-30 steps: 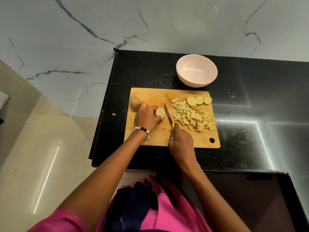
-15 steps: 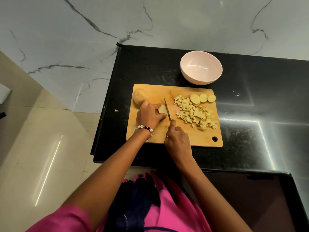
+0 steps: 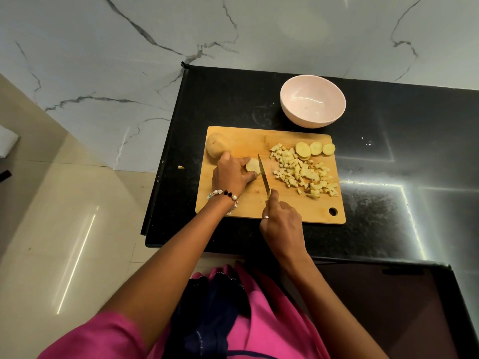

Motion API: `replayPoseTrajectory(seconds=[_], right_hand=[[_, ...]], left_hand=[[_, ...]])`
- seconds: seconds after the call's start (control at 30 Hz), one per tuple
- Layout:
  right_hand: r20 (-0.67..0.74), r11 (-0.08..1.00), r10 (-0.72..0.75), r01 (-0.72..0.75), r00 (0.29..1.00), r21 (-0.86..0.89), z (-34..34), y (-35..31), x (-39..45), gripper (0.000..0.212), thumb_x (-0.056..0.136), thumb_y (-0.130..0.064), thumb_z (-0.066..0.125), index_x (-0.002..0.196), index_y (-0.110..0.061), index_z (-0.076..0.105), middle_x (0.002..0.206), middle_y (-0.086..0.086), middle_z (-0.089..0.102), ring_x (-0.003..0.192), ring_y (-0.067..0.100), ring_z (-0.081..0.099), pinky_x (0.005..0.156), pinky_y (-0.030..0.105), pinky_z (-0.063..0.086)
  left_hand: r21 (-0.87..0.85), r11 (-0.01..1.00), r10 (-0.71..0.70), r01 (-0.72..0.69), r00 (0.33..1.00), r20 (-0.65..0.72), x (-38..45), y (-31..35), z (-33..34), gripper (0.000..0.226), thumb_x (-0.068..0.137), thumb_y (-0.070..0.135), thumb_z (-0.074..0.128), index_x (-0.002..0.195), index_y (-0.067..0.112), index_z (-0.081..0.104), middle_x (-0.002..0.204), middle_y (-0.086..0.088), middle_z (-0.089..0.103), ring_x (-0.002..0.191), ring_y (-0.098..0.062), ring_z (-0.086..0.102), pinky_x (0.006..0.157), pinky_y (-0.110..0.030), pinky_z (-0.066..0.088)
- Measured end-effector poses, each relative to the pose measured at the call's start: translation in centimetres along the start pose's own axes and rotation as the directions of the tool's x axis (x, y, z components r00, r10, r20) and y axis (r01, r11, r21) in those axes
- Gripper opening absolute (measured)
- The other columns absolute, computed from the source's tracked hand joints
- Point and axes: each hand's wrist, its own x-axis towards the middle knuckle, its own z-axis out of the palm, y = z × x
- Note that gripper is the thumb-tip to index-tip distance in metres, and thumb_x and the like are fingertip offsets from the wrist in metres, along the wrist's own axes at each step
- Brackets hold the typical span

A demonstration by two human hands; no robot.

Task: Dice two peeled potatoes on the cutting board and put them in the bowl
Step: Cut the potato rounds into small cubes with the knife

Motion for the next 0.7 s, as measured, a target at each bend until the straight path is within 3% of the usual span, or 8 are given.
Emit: replayPoseTrajectory(seconds=[0.1,0.2,0.7], right_hand=[[0.023,0.999,-0.033,0.033,0.999,-0.009,0.1,0.0,0.9,0.05,0.092,-0.005,0.044,0.139,0.008,0.036,0.088,0.026,0.063,0.073,0.041,0.058,0.058,0.037,0.031],[0.004,0.999,-0.047,0.047,0.999,-0.027,0.1,0.1,1.4,0.051,0.095,-0.009,0.04,0.143,0.005,0.031,0.096,0.025,0.063,0.081,0.04,0.058,0.061,0.036,0.03],[0.073,0.997,-0.022,0.028,0.997,-0.075,-0.1,-0.5,1.8,0.053,0.097,-0.012,0.034,0.147,0.002,0.022,0.105,0.021,0.061,0.088,0.038,0.057,0.064,0.034,0.029]], left_hand=[[0.001,1.0,-0.001,0.001,1.0,0.003,-0.1,0.1,0.0,0.055,0.078,0.044,0.072,0.128,0.026,0.058,0.11,-0.004,0.049,0.099,-0.021,0.053,0.082,-0.033,0.049],[0.001,1.0,-0.001,0.001,1.0,0.005,-0.1,0.1,-0.1,0.055,0.078,0.044,0.072,0.128,0.027,0.057,0.11,-0.004,0.048,0.099,-0.021,0.053,0.08,-0.031,0.046],[-0.005,1.0,-0.012,0.012,1.0,-0.004,0.0,0.1,0.0,0.053,0.078,0.042,0.072,0.128,0.027,0.058,0.108,-0.002,0.048,0.1,-0.021,0.053,0.078,-0.028,0.042]])
